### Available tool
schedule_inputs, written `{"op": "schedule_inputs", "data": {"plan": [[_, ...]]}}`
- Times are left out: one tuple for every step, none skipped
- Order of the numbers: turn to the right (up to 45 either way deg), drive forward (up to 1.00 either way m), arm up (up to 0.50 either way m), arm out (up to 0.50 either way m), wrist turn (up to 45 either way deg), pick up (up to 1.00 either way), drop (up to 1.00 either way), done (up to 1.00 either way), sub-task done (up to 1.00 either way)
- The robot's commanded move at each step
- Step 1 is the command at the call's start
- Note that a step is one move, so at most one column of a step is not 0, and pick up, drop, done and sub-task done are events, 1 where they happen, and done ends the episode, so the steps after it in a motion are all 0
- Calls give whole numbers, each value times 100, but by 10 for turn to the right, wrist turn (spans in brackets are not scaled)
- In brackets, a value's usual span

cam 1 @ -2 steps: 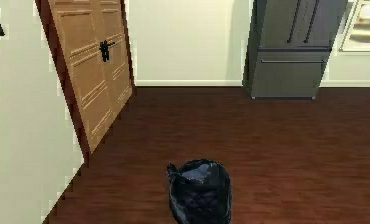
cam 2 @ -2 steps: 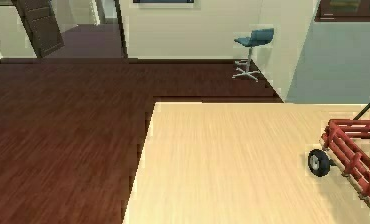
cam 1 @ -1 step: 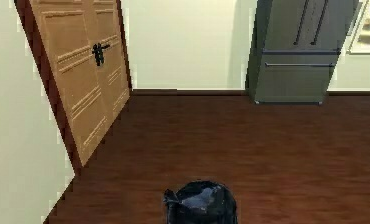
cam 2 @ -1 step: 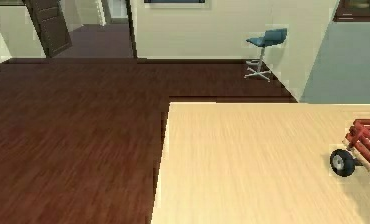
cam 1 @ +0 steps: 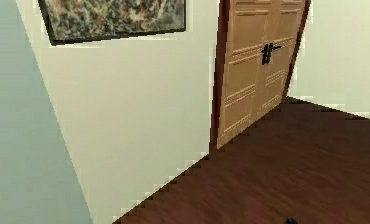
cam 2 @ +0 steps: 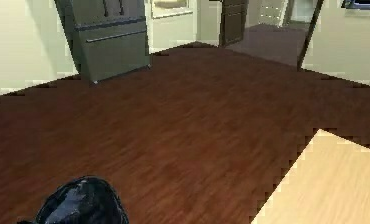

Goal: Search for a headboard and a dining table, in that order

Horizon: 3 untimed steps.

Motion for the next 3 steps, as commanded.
{"op": "schedule_inputs", "data": {"plan": [[-450,0,0,0,0,0,0,0,0],[-450,0,0,0,0,0,0,0,0],[0,0,0,0,0,0,0,100,0]]}}
